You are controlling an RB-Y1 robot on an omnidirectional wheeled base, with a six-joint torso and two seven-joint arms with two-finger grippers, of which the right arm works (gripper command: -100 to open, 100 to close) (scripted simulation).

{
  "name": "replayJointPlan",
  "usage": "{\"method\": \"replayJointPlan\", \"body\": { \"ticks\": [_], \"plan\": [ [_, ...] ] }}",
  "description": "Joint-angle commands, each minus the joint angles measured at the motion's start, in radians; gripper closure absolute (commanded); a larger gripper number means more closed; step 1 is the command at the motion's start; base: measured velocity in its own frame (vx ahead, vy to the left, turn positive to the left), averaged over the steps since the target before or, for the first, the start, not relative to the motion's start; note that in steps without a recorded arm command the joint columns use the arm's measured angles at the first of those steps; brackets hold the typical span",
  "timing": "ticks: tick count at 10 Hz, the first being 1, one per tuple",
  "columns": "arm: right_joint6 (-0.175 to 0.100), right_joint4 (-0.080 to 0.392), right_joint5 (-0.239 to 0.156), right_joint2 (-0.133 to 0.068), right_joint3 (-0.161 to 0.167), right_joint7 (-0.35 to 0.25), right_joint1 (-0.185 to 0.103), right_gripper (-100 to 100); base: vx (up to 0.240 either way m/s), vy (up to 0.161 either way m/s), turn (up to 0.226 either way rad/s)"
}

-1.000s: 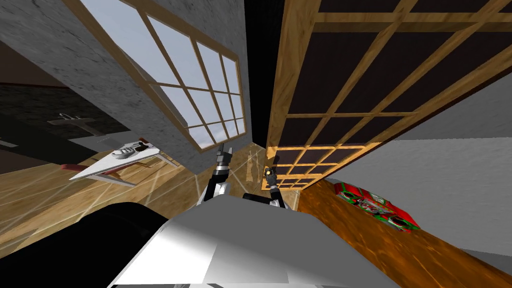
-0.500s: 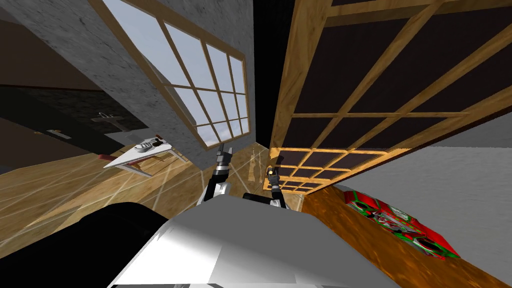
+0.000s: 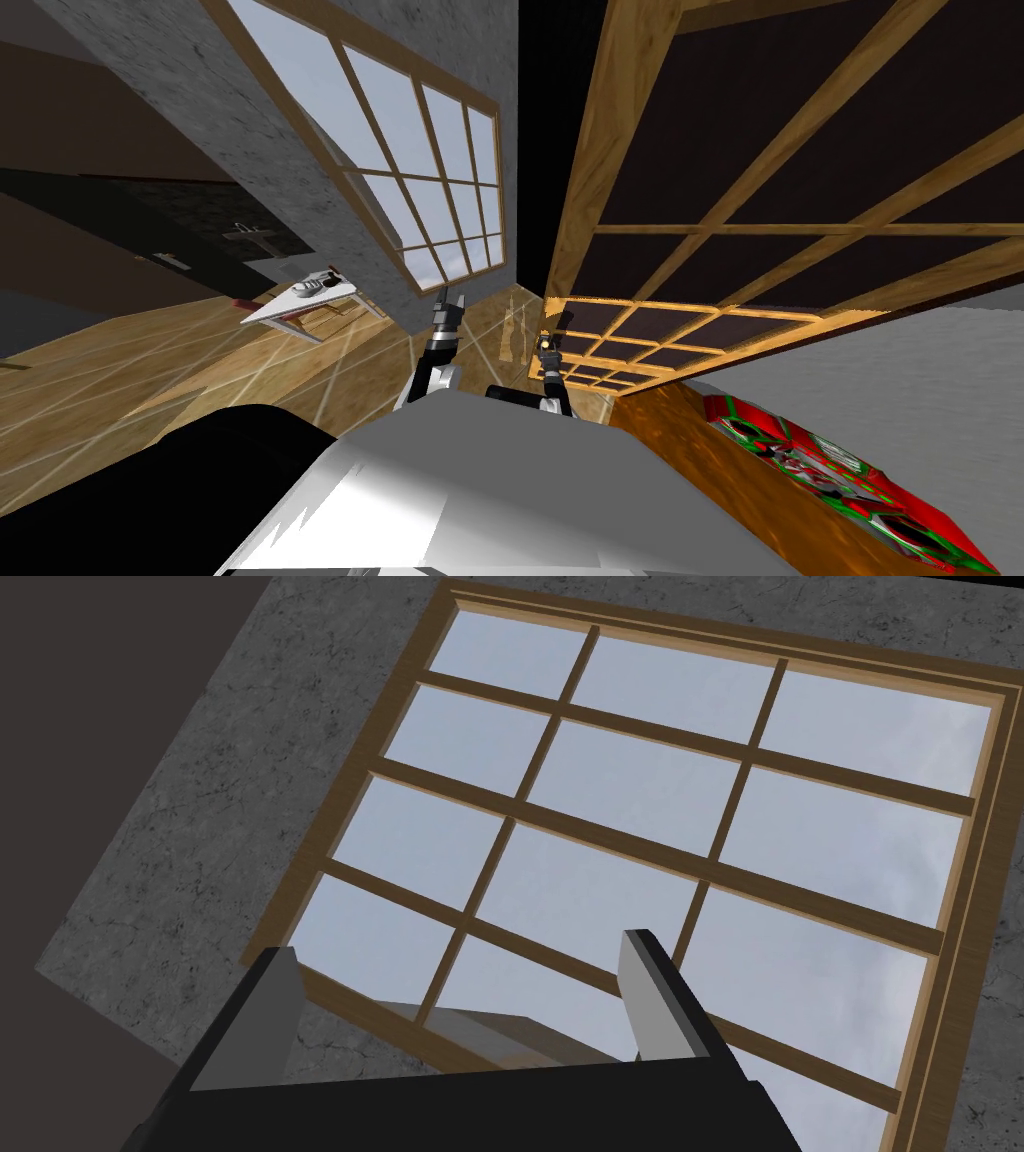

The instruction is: Push the door open

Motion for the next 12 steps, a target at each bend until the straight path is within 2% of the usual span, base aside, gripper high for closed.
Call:
{"method": "replayJointPlan", "body": {
  "ticks": [1,4,5,7,8,9,11,12],
  "plan": [
    [-0.029,-0.004,-0.001,-0.002,-0.005,-0.011,-0.016,100,0.0,0.0,0.0],
    [-0.029,-0.004,-0.001,-0.002,-0.005,-0.011,-0.016,100,0.0,0.0,0.0],
    [-0.032,-0.005,-0.021,0.003,-0.016,-0.044,-0.013,100,0.006,0.006,0.14],
    [-0.032,-0.005,-0.021,0.003,-0.016,-0.044,-0.013,100,0.003,0.0,0.037],
    [-0.035,-0.006,-0.039,0.007,-0.026,-0.074,-0.011,100,0.007,0.001,0.127],
    [-0.035,-0.006,-0.039,0.007,-0.026,-0.074,-0.011,100,0.007,-0.004,0.075],
    [-0.04,-0.008,-0.073,0.016,-0.046,-0.13,-0.006,100,0.01,-0.001,0.173],
    [-0.04,-0.008,-0.073,0.016,-0.046,-0.13,-0.006,100,0.008,-0.001,0.059]
  ]
}}
